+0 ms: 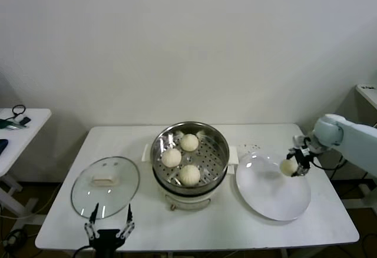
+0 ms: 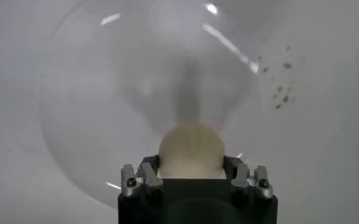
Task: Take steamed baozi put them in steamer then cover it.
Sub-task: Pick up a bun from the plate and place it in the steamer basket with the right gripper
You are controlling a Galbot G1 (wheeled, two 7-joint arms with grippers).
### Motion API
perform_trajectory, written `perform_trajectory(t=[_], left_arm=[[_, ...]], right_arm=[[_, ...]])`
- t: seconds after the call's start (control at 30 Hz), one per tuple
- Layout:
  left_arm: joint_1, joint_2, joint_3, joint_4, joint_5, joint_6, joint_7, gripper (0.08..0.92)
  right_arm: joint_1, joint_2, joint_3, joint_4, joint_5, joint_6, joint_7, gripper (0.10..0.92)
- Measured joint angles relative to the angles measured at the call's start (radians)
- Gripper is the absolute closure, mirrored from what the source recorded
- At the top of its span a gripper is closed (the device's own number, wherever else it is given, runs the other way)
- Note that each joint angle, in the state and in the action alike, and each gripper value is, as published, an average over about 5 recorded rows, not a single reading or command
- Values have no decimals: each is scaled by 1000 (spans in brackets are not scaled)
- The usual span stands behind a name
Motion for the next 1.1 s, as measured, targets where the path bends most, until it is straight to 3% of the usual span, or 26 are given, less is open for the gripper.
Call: perform_trajectory(t=[0.27, 0.53, 1.1], left_arm=[[-3, 8, -2, -7, -3, 6, 3, 177], [1, 9, -7, -15, -5, 6, 2, 177], [7, 7, -22, -20, -8, -1, -4, 177]], right_arm=[[371, 95, -220, 180, 231, -54, 4, 340], [502, 224, -265, 320, 397, -135, 66, 341], [321, 422, -225, 284, 369, -228, 177, 332]])
